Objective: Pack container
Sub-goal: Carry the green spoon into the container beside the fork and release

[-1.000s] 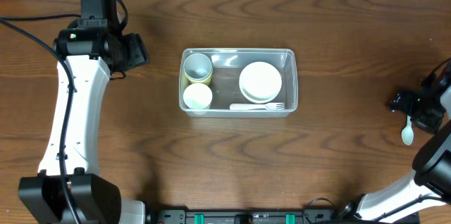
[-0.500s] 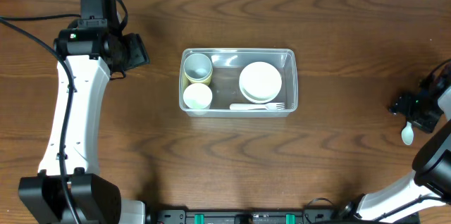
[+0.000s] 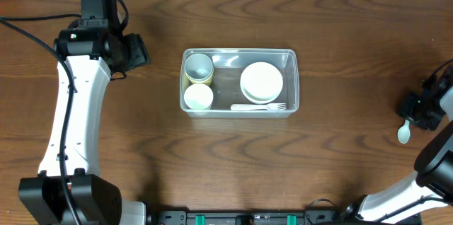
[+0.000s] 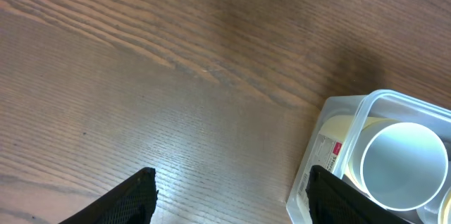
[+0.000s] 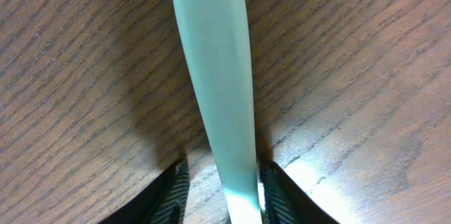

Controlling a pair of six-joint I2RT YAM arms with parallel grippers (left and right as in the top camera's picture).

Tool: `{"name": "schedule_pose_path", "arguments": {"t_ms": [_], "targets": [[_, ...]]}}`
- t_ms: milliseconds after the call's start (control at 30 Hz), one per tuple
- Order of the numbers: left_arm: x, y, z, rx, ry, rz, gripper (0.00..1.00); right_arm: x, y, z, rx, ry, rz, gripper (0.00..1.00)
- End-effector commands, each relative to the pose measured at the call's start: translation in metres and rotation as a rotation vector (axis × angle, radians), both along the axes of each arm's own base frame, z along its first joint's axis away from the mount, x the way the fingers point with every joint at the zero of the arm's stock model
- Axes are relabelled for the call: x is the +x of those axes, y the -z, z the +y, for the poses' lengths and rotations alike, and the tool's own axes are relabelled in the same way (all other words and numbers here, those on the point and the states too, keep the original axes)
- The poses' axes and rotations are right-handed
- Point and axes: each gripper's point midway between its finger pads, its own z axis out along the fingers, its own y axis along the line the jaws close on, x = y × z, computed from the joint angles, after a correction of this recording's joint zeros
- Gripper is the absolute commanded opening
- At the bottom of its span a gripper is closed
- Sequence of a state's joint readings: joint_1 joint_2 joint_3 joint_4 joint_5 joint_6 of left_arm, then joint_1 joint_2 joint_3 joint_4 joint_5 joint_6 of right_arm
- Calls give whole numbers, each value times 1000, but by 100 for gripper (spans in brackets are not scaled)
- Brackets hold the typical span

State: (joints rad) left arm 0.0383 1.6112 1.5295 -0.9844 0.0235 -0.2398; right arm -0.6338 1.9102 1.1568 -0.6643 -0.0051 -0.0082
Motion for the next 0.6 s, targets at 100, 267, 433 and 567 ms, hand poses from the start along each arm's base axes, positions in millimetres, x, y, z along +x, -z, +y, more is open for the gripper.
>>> {"name": "schedule_pose_path", "arguments": {"t_ms": [100,267,433,567], "targets": [[-1,3,0,-7,-9,10,69,-4,9,8,43,14,4,27],[-1,3,0,-7,-9,10,69,-3,9,8,40,12,0,21],[-1,3,0,-7,-9,10,69,-2,8,7,38,13,-2,13],[-1,3,0,-7,-9,10,69,0,8,8,44,29,-15,10]]}}
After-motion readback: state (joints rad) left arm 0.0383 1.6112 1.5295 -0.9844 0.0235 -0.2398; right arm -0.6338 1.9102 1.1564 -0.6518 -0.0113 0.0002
